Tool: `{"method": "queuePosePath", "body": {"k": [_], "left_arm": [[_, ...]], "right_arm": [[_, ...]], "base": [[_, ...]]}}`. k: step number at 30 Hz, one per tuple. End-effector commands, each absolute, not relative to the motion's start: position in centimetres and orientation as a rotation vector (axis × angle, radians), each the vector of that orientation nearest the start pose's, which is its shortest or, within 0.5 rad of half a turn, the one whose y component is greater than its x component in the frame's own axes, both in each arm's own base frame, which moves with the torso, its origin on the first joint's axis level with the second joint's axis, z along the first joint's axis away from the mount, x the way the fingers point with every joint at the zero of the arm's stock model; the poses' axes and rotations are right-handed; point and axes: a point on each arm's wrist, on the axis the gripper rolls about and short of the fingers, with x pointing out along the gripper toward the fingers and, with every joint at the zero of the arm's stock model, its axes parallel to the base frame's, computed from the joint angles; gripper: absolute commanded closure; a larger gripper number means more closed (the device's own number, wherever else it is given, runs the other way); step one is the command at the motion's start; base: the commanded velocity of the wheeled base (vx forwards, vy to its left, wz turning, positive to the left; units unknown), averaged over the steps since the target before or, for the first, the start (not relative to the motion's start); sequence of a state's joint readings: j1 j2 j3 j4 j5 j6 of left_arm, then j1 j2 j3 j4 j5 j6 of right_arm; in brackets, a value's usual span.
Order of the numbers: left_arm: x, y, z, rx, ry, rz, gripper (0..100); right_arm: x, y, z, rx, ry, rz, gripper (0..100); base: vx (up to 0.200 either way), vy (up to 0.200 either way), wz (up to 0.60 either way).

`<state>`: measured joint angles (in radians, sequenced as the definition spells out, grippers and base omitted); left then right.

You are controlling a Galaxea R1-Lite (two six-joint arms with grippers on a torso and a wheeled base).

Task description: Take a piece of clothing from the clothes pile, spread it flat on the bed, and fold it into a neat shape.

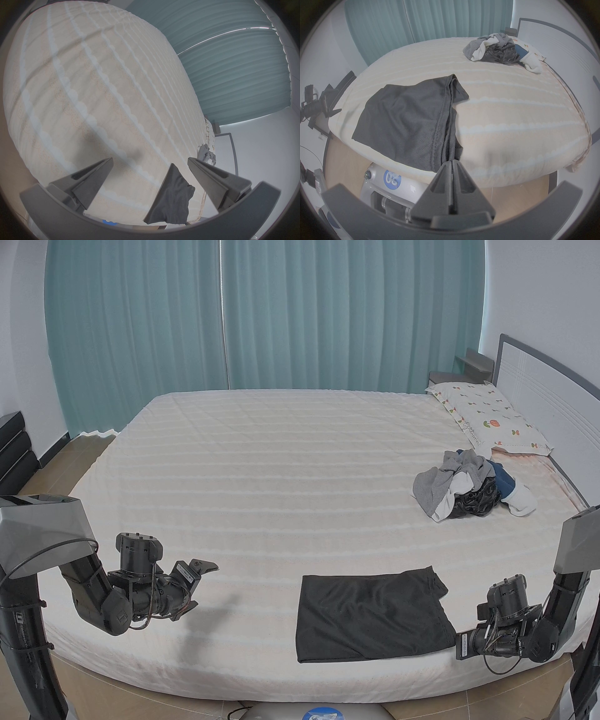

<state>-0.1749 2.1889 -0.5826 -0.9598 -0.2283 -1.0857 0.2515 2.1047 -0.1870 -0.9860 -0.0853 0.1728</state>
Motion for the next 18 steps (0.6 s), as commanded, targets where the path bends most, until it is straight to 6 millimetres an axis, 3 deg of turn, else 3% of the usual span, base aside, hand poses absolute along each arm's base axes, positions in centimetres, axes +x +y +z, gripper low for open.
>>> {"method": "queuePosePath", "body": {"k": [1, 3, 4, 14, 18], "left_arm": [[31.9, -6.1, 0.5, -1.05, 0.797, 0.004, 0], [31.9, -6.1, 0.5, -1.049, 0.797, 0.004, 0], [31.9, -6.1, 0.5, -1.05, 0.797, 0.004, 0], [31.9, -6.2, 0.6, -1.05, 0.796, 0.003, 0], [32.0, -6.1, 0.6, -1.052, 0.792, 0.005, 0]], "right_arm": [[21.8, 5.0, -2.6, -0.009, 0.978, 0.069, 100], [22.2, 4.6, -3.0, -0.013, 0.99, 0.052, 100], [22.3, 4.4, -3.1, -0.016, 0.99, 0.049, 0], [23.9, 2.8, -0.3, 0.098, 0.753, 0.078, 0], [26.8, 2.0, 0.1, 0.335, 0.681, 0.085, 0]], "base": [[0.0, 0.0, 0.0], [0.0, 0.0, 0.0], [0.0, 0.0, 0.0], [0.0, 0.0, 0.0], [0.0, 0.0, 0.0]]}}
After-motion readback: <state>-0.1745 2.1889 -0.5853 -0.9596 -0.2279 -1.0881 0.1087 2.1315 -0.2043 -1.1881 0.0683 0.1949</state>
